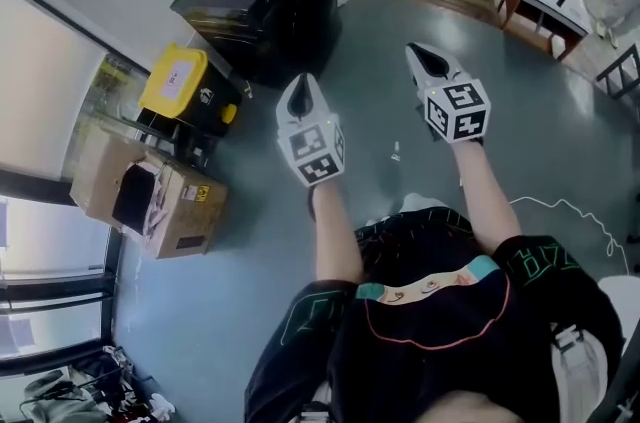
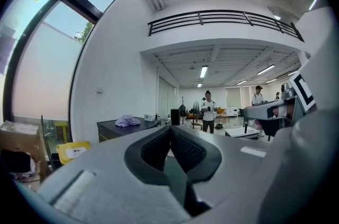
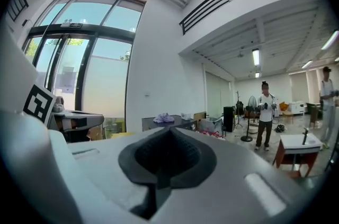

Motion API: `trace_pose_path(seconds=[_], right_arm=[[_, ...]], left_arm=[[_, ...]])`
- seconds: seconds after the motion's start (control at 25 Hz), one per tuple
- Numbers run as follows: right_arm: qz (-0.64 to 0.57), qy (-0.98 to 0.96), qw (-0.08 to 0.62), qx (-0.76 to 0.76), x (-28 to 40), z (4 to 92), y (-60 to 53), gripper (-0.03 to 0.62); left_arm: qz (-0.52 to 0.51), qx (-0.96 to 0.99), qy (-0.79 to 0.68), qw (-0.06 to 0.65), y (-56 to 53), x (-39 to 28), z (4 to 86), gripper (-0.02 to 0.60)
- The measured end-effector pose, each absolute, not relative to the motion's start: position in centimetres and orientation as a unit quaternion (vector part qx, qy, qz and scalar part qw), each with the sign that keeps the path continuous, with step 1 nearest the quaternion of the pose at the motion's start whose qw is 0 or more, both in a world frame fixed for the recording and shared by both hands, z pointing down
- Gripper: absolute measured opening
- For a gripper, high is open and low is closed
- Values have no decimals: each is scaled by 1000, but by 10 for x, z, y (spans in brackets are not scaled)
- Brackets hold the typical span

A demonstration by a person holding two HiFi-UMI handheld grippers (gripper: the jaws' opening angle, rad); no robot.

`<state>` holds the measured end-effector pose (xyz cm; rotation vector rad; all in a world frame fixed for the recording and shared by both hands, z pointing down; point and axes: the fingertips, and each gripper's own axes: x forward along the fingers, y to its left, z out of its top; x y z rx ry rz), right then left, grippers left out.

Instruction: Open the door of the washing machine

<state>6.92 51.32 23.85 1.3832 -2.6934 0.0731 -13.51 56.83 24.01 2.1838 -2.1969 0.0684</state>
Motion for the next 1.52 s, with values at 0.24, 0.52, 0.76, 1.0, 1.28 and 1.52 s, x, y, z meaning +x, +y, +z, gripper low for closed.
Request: trace_pose_path(seconds=[0.24,0.52,0.76,1.0,1.28,1.52], right_arm=[[27,-883,55,464,76,239,503,3],[41,-870,66,486,107,255,489,3],[61,-871,62,483,110,269,453,3],[92,-876,56,470,89,297,377,3],[110,-879,71,459,72,314,274,3],[66,-880,82,462,70,317,175,3]], left_arm=[[19,711,-702,26,550,-134,241,11],[25,730,-682,33,526,-109,255,11],[44,732,-679,35,487,-103,265,11],[74,718,-691,48,422,-126,287,11],[117,709,-691,78,329,-134,314,11],[129,695,-702,87,239,-148,328,11]])
